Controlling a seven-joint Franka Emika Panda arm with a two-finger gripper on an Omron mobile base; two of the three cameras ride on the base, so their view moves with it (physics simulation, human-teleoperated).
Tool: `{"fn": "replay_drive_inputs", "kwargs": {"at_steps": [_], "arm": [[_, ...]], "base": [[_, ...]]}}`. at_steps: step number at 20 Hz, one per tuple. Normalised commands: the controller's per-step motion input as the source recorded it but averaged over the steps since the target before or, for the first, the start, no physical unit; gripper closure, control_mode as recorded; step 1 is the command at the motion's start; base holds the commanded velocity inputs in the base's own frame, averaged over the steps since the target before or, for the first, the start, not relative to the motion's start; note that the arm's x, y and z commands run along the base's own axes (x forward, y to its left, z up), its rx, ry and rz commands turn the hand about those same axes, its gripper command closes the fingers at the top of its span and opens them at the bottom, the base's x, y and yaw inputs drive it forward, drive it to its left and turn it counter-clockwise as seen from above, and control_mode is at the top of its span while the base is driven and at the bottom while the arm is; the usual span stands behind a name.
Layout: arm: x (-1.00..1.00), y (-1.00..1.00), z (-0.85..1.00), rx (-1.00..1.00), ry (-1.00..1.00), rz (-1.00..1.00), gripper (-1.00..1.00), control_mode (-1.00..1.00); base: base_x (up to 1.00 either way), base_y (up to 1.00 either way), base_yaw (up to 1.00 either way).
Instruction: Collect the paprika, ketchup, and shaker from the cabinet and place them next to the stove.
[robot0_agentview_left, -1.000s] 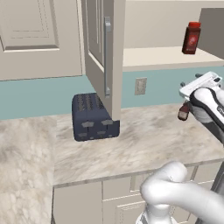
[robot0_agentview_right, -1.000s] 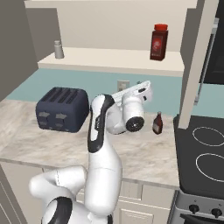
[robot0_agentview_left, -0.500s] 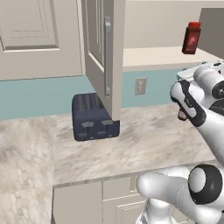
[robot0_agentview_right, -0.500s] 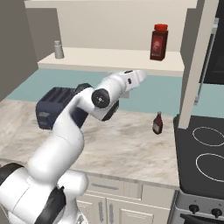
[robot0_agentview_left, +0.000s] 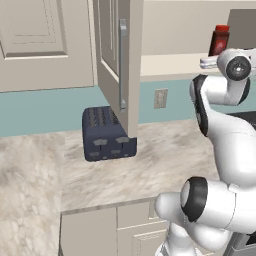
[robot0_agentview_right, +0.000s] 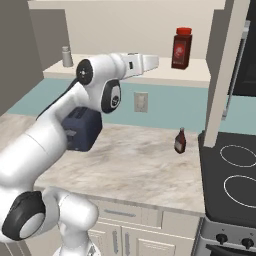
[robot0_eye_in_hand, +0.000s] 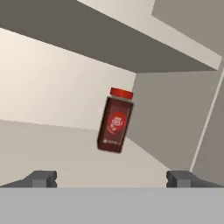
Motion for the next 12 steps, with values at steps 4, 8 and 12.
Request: {"fn": "replay_drive_inputs", "kwargs": {"at_steps": [4, 8, 12], "arm": [[-0.11, -0.51, 0.2, 0.15, 0.0, 0.0, -1.0, -1.0], [0.0, -0.59, 0.01, 0.15, 0.0, 0.04, -1.0, -1.0], [0.07, -0.1, 0.0, 0.05, -0.01, 0.04, -1.0, -1.0]], "base": [[0.0, 0.0, 0.0], [0.0, 0.0, 0.0], [0.0, 0.0, 0.0]]}}
